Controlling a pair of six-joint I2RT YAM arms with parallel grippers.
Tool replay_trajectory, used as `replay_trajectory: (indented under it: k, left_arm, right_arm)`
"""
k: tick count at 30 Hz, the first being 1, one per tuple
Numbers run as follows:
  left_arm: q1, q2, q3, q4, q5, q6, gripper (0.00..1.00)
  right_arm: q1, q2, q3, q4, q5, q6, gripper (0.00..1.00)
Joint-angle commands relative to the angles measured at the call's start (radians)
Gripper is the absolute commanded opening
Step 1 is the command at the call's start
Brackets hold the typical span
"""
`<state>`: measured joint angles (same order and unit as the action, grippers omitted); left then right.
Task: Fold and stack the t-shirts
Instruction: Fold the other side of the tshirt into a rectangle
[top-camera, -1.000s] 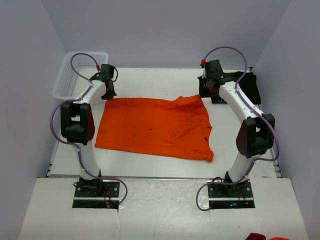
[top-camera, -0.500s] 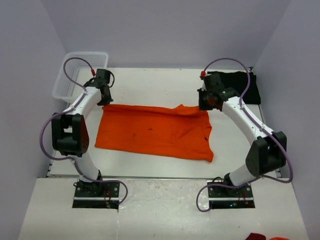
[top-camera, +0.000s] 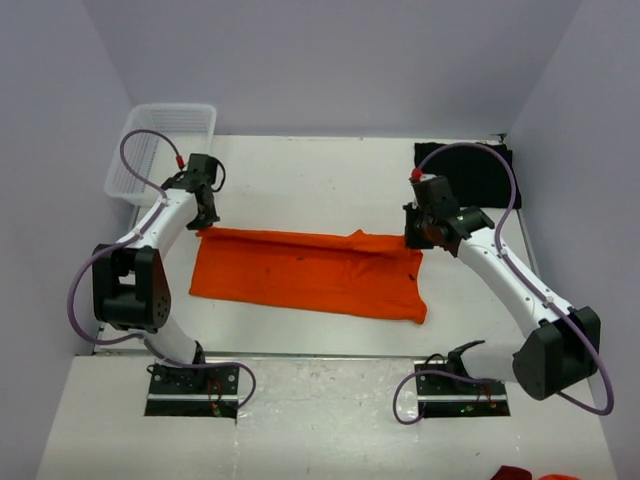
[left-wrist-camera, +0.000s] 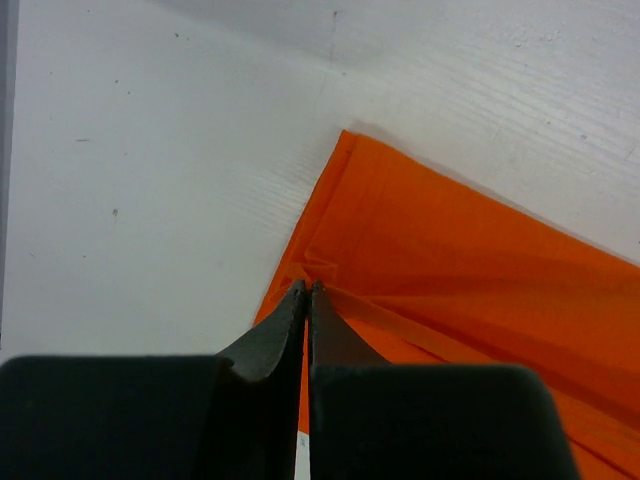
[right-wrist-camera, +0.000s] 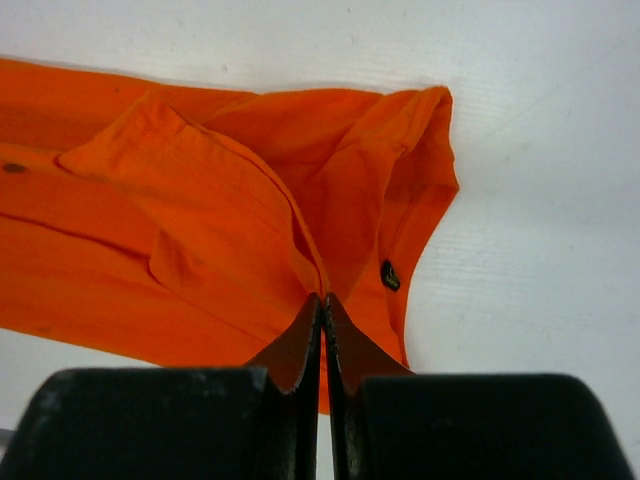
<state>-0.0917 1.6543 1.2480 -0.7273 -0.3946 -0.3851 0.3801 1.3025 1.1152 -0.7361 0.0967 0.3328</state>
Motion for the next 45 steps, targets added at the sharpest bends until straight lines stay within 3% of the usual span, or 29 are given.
replay_trajectory:
  k: [1, 12, 18, 23, 29, 32, 36, 37, 40, 43, 45]
  left_arm:
    - [0.010, -0.050, -0.016, -0.017, -0.041, -0.026, 0.00]
    - [0.009, -0.042, -0.097, 0.011, 0.008, -0.040, 0.00]
    - [0.010, -0.135, -0.160, 0.028, 0.031, -0.159, 0.32]
    - [0.010, -0.371, -0.266, 0.101, 0.020, -0.284, 0.34]
    - [0.009, -0.240, -0.080, 0.046, 0.163, -0.195, 0.33]
    - [0.003, -0.212, -0.088, 0.060, 0.172, -0.183, 0.31]
    - [0.003, -0.217, -0.116, 0.101, 0.155, -0.169, 0.31]
    - [0.003, -0.214, -0.114, 0.104, 0.155, -0.164, 0.31]
    - [0.003, -0.186, -0.096, 0.108, 0.171, -0.147, 0.31]
    - [0.001, -0.162, -0.097, 0.124, 0.184, -0.140, 0.29]
    - [0.000, -0.136, -0.099, 0.134, 0.197, -0.136, 0.28]
  right_arm:
    - [0.013, -0.051, -0.043, -0.013, 0.031, 0.041, 0.00]
    - [0.066, -0.091, -0.173, 0.038, 0.003, 0.087, 0.00]
    - [0.112, -0.124, -0.216, 0.037, 0.018, 0.110, 0.00]
    - [0.123, -0.143, -0.247, 0.023, 0.028, 0.121, 0.00]
    - [0.161, -0.118, -0.219, -0.020, 0.053, 0.172, 0.00]
    - [0.210, -0.137, -0.213, -0.054, 0.084, 0.230, 0.01]
    - [0.318, -0.204, -0.212, -0.114, 0.119, 0.406, 0.29]
    - [0.350, -0.213, -0.206, -0.121, 0.126, 0.419, 0.48]
    - [0.356, -0.210, -0.158, -0.169, 0.196, 0.437, 0.77]
    - [0.339, -0.129, -0.111, -0.086, 0.184, 0.324, 0.79]
    - [0.327, 0.009, -0.036, -0.048, 0.183, 0.255, 0.78]
